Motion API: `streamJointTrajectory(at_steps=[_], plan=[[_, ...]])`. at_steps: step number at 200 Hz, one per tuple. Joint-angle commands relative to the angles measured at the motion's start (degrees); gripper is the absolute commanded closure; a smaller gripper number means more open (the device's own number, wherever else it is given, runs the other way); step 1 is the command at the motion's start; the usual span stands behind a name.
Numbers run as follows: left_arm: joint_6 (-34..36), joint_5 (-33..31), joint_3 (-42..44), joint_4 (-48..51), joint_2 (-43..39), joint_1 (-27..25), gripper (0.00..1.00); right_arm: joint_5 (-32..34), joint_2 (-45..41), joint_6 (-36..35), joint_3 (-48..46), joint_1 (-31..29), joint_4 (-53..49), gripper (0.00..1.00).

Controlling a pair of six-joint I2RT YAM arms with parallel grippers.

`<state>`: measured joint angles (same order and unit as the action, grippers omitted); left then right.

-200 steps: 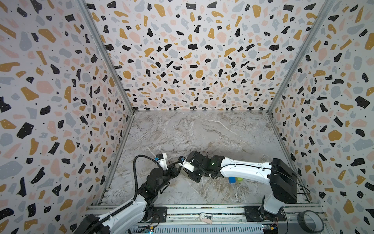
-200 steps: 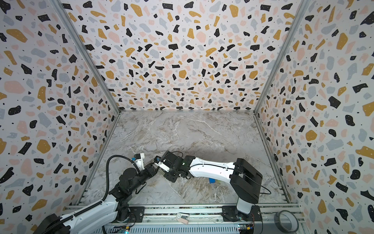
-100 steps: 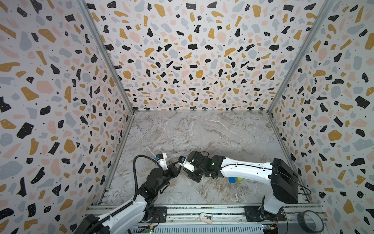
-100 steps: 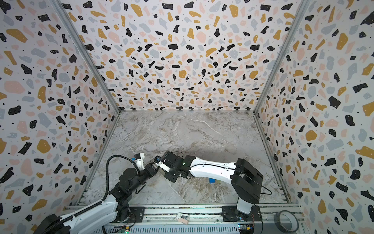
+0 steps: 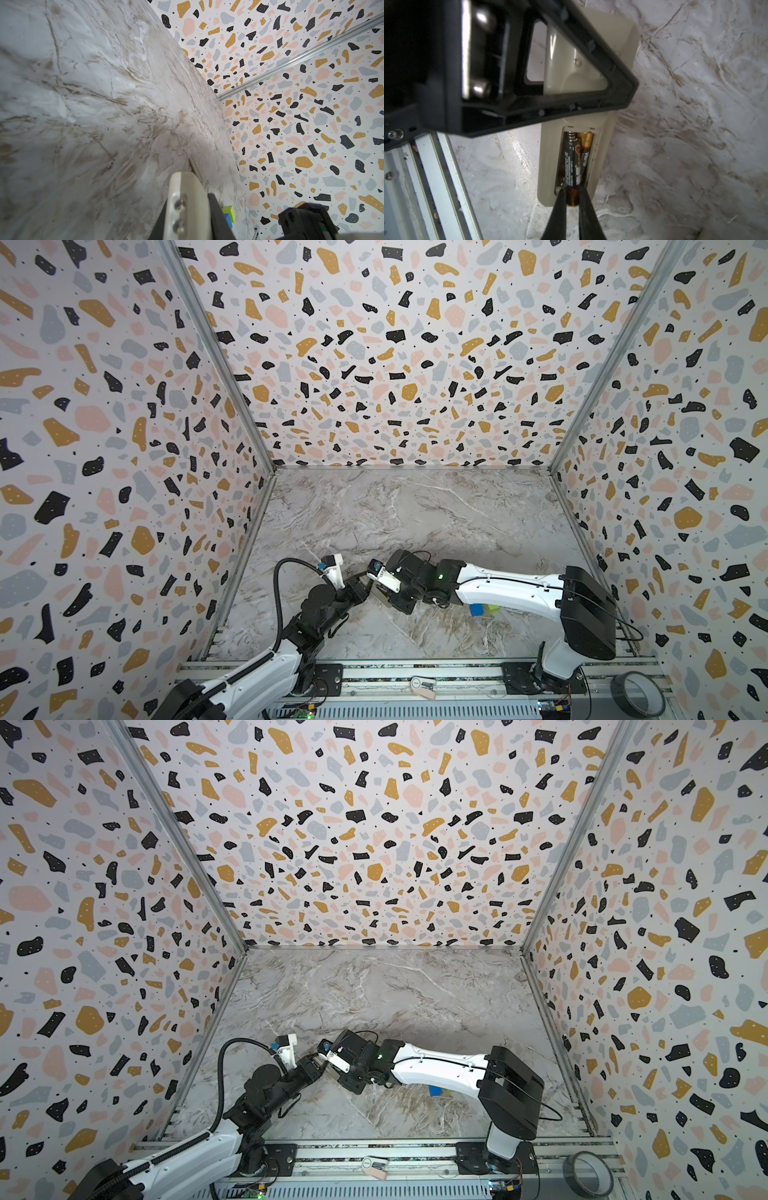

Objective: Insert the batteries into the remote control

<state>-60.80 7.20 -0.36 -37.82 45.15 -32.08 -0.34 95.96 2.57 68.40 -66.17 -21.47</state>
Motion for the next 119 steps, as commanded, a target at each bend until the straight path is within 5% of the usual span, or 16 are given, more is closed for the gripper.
streamJointTrajectory(at_steps=[1,119], plan=[[0.8,0.5,2.6,-4.2,-0.1,-0.3,1.00,0.1,-1.7,0.4,0.0,0.1,-1.5,1.00],[1.3,0.7,1.7,-4.2,1.0,-0.4,1.00,2.3,0.1,0.1,1.6,0.0,-4.4,1.00]])
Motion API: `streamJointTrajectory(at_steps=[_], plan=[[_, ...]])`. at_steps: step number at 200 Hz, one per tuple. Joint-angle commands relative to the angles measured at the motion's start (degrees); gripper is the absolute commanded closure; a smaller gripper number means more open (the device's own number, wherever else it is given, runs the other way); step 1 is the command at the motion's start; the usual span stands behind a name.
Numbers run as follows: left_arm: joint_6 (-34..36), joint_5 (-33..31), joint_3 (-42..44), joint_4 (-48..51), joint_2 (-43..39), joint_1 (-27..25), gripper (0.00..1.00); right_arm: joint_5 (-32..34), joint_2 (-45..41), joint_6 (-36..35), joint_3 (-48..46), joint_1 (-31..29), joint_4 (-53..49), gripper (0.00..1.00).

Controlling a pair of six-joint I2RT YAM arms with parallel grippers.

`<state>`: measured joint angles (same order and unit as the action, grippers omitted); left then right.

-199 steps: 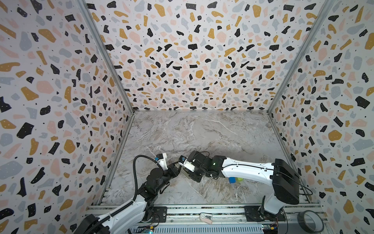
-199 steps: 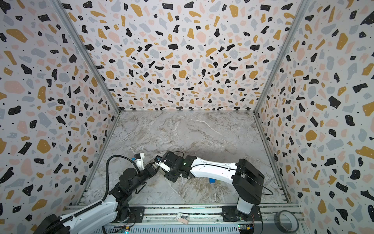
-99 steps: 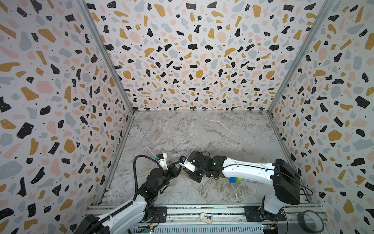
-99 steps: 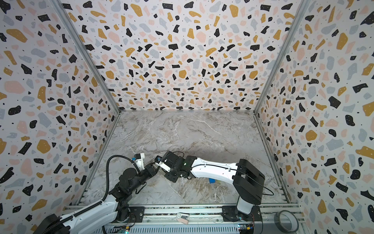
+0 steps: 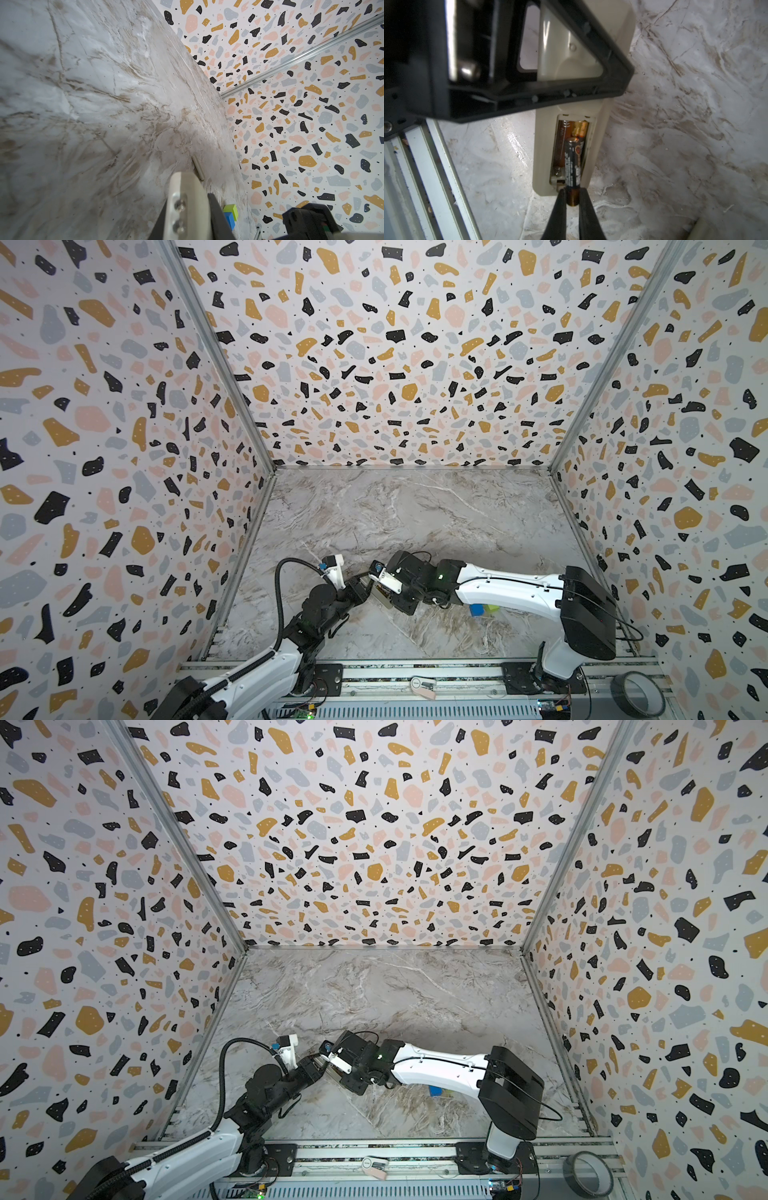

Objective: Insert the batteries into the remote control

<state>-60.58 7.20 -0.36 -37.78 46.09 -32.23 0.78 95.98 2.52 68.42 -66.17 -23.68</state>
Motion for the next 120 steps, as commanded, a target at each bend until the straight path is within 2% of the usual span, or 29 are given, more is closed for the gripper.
streamJointTrajectory(at_steps=[1,120], plan=[[1.1,0.7,1.7,-4.3,0.0,-0.2,1.00,1.2,0.1,0.1,1.5,0.0,-2.2,1.00],[1.2,0.5,1.9,-5.1,0.7,-0.6,1.00,-0.8,1.8,-0.2,3.1,-1.1,-2.5,1.00]])
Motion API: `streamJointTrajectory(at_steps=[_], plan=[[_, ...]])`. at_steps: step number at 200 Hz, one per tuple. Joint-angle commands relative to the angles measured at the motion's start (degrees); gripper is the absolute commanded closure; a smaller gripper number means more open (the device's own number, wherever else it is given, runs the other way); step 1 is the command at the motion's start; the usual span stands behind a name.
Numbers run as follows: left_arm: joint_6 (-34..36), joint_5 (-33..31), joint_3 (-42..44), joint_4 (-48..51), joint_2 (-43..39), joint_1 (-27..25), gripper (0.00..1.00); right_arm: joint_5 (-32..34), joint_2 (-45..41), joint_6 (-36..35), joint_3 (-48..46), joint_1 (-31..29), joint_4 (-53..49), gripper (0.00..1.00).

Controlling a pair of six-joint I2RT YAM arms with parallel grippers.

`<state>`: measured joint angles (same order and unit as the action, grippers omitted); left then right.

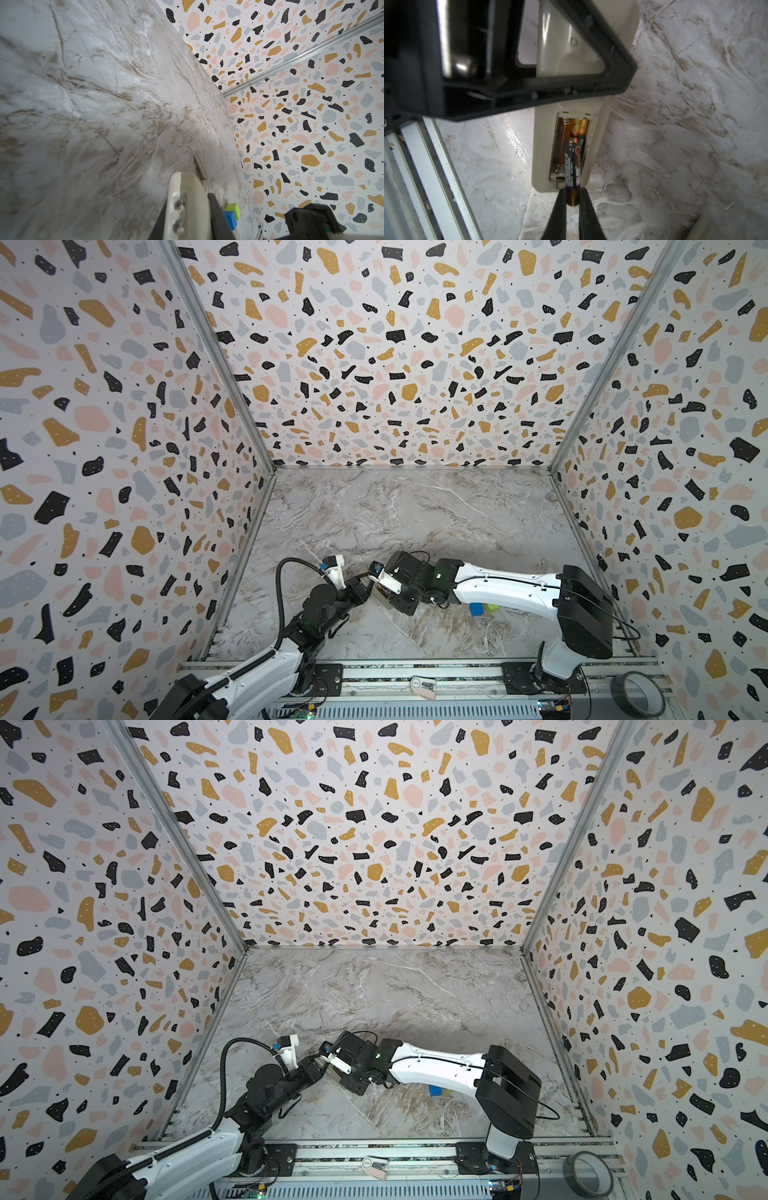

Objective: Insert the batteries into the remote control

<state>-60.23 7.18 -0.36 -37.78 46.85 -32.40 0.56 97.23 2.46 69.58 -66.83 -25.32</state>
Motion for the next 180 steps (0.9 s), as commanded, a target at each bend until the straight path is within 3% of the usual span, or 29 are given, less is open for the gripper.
streamJointTrajectory(at_steps=[1,180], plan=[[0.8,0.6,1.9,-5.1,0.0,-0.4,1.00,-0.6,0.5,-0.2,2.0,-0.4,-0.9,1.00],[0.3,2.6,1.3,-9.3,3.2,-3.1,1.00,-0.3,1.9,0.7,3.4,-0.7,-0.8,1.00]])
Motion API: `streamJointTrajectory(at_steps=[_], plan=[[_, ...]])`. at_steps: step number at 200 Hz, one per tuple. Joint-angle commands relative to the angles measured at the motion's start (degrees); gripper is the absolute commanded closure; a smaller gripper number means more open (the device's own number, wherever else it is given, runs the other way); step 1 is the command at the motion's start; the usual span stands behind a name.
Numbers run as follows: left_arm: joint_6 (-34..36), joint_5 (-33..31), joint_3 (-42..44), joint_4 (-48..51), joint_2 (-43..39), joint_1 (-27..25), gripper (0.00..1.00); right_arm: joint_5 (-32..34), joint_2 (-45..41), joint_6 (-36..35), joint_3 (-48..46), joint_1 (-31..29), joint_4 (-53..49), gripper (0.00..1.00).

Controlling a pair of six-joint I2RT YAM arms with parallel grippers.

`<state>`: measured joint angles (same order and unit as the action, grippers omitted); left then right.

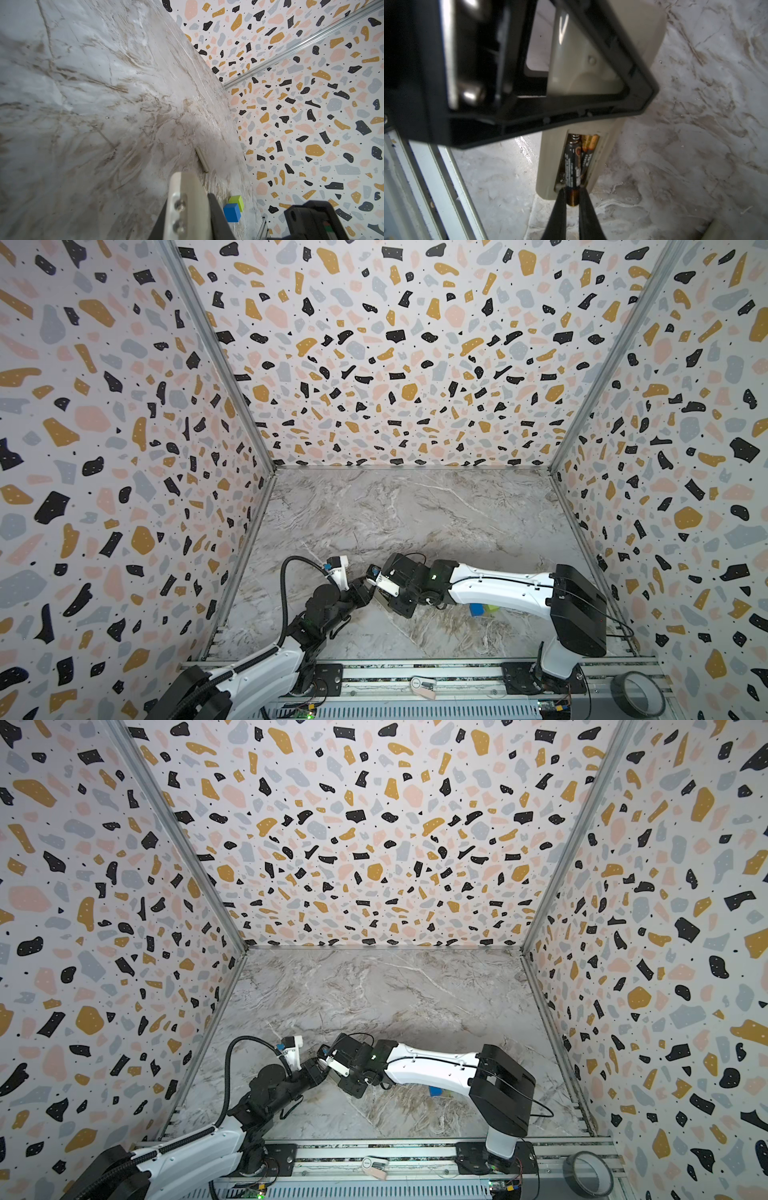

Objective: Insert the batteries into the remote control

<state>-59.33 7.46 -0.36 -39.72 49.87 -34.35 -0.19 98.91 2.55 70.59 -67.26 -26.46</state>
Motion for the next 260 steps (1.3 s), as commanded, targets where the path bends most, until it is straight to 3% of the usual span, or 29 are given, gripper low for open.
streamJointTrajectory(at_steps=[1,35,106,193,260], plan=[[-0.6,2.3,1.3,-7.4,0.3,-1.2,1.00,0.5,0.2,0.6,2.4,-0.2,0.4,0.99],[-2.3,1.2,1.6,-8.8,0.4,-1.9,1.00,0.6,0.2,1.0,2.5,-0.2,0.3,0.96],[-3.7,0.3,1.6,-6.2,-3.1,-2.0,1.00,0.3,-0.3,1.0,2.5,-0.3,0.4,0.79],[-3.7,1.4,1.4,-6.1,-2.8,-2.1,1.00,0.4,-0.8,1.0,2.4,-0.5,0.5,0.80],[-4.0,1.5,1.1,-6.8,-2.5,-2.0,1.00,0.5,-0.9,1.1,2.6,-0.6,0.1,0.75]])
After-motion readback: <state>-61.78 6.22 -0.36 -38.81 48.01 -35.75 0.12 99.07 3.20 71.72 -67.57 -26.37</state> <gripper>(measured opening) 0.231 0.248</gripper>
